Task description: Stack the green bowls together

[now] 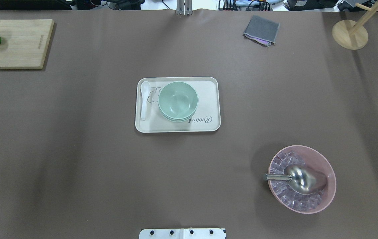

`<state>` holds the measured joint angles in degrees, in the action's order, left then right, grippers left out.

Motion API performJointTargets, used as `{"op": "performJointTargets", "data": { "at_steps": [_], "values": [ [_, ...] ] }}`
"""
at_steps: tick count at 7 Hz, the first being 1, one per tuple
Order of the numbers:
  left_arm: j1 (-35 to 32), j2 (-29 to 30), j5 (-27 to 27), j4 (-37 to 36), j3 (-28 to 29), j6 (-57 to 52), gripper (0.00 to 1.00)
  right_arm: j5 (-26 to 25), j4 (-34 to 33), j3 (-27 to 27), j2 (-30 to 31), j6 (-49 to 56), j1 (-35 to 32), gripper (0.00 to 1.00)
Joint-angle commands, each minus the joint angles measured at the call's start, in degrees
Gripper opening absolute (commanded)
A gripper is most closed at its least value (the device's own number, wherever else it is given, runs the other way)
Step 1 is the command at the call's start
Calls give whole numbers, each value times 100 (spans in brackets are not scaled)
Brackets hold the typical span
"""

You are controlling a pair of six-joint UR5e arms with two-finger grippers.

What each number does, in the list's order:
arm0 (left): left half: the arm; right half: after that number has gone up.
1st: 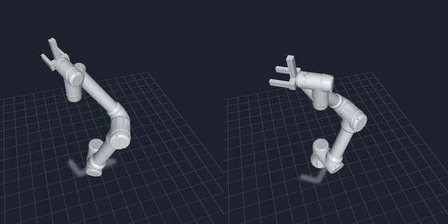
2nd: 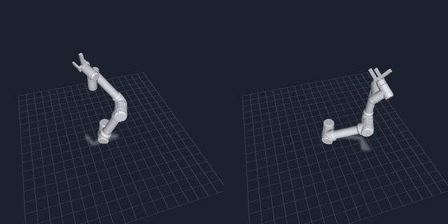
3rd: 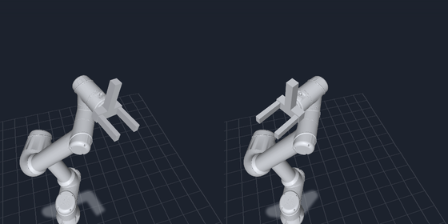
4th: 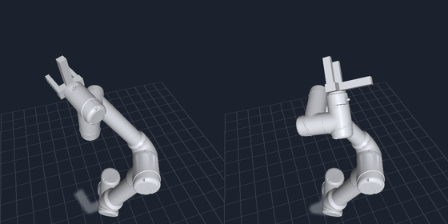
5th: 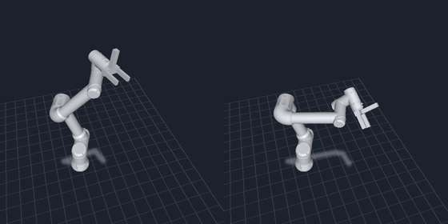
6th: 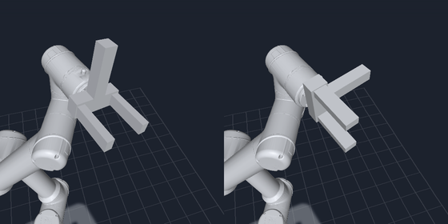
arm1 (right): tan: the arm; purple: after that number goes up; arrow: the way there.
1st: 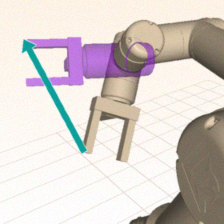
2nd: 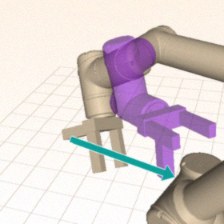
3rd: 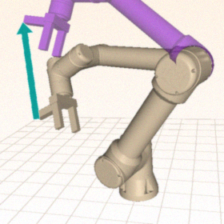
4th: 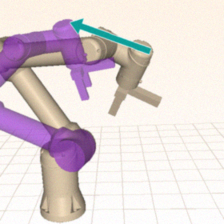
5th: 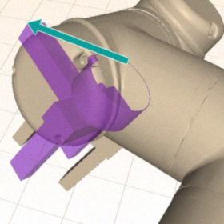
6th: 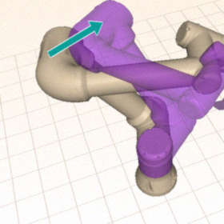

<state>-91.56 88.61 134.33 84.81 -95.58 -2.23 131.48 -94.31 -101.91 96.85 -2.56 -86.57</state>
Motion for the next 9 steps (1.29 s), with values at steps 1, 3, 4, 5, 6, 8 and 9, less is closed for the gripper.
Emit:
{"op": "performJointTargets", "data": {
  "at_steps": [1, 3, 4, 5, 6, 8, 9],
  "values": [
    [-2, -11, 6, 0, 4, 3, 99, 0, 0, -13, 9, 1, 0, 100],
    [-2, -11, -3, 0, -49, 3, 99, 9, 0, -13, 9, 1, 9, 100],
    [-11, -11, -3, 0, -49, 3, 99, 9, 0, -13, 0, 1, 9, 100],
    [-11, -11, 6, 0, -49, 3, 99, 18, 0, -21, 0, 1, 17, 100],
    [-11, -11, 6, 0, -58, 3, 99, 35, 0, -21, 0, 1, 18, 100],
    [-20, -19, -3, 0, -67, 3, 99, 44, 0, -21, 0, 9, 18, 100],
    [-28, -20, 6, -9, -84, 3, 99, 44, 9, -30, 0, 10, 18, 100]
  ]
}}
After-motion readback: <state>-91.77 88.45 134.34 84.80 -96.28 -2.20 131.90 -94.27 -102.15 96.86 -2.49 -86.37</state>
